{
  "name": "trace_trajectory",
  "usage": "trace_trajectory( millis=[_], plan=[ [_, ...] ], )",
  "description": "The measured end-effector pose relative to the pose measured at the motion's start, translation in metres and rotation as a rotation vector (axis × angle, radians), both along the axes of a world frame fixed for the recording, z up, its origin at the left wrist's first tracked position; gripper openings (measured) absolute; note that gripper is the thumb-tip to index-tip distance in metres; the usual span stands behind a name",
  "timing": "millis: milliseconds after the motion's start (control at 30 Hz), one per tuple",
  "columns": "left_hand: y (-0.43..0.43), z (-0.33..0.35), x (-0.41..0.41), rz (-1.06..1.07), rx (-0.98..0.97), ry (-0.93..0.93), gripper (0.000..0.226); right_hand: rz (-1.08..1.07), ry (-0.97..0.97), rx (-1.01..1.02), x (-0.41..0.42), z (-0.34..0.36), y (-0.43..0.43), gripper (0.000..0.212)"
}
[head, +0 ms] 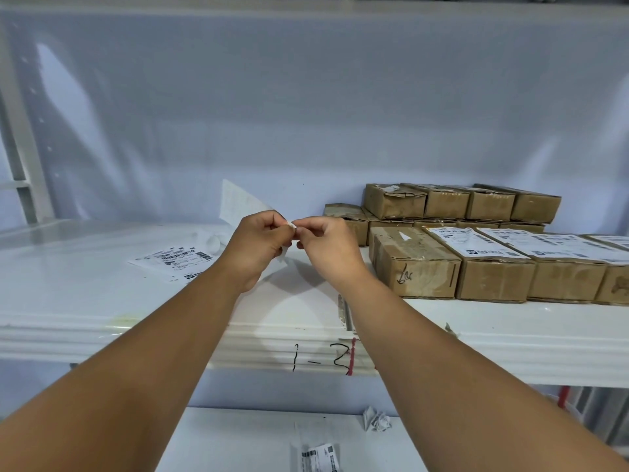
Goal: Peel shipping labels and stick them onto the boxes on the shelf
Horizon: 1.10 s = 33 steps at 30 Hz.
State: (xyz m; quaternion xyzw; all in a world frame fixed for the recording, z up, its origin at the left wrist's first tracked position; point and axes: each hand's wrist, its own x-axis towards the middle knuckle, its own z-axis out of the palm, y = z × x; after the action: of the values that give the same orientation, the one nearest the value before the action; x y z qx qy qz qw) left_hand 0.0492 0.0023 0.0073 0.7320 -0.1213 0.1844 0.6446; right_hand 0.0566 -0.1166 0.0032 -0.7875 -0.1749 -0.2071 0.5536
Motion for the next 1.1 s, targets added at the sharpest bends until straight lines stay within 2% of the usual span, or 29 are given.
trace_trajectory(
  millis=[267,467,733,967,1100],
  plan=[
    [0.000,-0.001,0.001,0.009,-0.016,-0.033,0.024,0.048,0.003,0.001,-0.004,0.001,0.000,0.020],
    [0.000,-0.003,0.001,0.046,0.148,-0.154,0.017,0.042,0.058,0.106,-0.002,0.003,-0.001,0.025],
    [-0.003,-0.001,-0.002,0.041,0.122,-0.097,0.016,-0.082,0.031,0.079,-0.002,0.003,-0.003,0.035],
    [0.002,0.006,-0.001,0.068,-0.204,0.104,0.021,-0.166,0.094,0.260,0.003,0.005,-0.011,0.030],
    [0.006,0.006,0.002,0.141,-0.588,0.171,0.021,-0.230,0.092,0.364,0.009,0.003,-0.011,0.036]
  ],
)
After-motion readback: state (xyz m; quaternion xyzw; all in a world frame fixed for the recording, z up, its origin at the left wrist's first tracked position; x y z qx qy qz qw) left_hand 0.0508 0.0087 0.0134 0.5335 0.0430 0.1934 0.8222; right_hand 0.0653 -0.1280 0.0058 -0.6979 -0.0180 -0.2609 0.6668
